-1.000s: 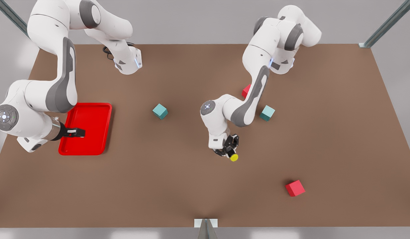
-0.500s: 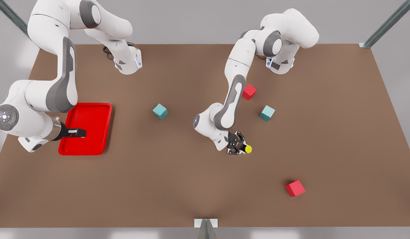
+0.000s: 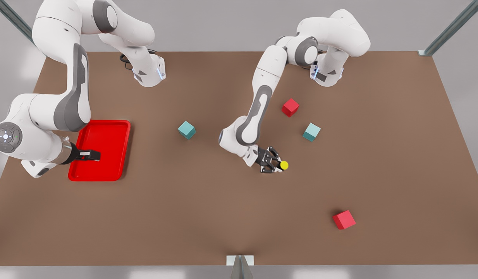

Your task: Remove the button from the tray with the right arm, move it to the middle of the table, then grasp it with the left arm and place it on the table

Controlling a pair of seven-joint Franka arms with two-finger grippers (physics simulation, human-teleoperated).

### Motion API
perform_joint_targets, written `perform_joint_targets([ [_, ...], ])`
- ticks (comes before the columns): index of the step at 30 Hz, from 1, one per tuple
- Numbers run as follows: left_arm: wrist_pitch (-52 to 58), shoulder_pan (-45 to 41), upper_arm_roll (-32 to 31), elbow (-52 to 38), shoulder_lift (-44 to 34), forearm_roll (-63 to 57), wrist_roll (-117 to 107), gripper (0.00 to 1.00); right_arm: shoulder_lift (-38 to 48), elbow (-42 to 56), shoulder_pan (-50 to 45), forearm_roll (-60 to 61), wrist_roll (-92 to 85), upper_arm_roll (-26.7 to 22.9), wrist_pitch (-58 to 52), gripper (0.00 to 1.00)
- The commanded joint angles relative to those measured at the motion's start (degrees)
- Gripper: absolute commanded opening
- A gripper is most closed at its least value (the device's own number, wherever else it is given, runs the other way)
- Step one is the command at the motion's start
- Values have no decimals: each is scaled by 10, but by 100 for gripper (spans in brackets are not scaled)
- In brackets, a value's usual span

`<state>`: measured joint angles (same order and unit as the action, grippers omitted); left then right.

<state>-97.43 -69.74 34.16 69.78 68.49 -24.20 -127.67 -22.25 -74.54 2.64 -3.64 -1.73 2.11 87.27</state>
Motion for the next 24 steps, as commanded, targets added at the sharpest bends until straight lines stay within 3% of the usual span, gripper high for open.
perform_joint_targets([
  [1,5,-3,0,0,3,-1,-108,47,0,0,0,-1,2,0,0,100],
  [14,7,-11,-1,-3,13,-11,-105,48,1,0,-1,0,2,0,0,100],
  [15,7,-12,-1,-3,13,-14,-104,84,0,-1,-1,0,2,0,0,100],
  [16,8,-13,-2,-3,13,-15,-102,100,1,-1,-1,0,2,0,0,100],
  [24,27,-49,-3,0,1,-15,-76,100,1,0,0,0,2,0,-1,100],
])
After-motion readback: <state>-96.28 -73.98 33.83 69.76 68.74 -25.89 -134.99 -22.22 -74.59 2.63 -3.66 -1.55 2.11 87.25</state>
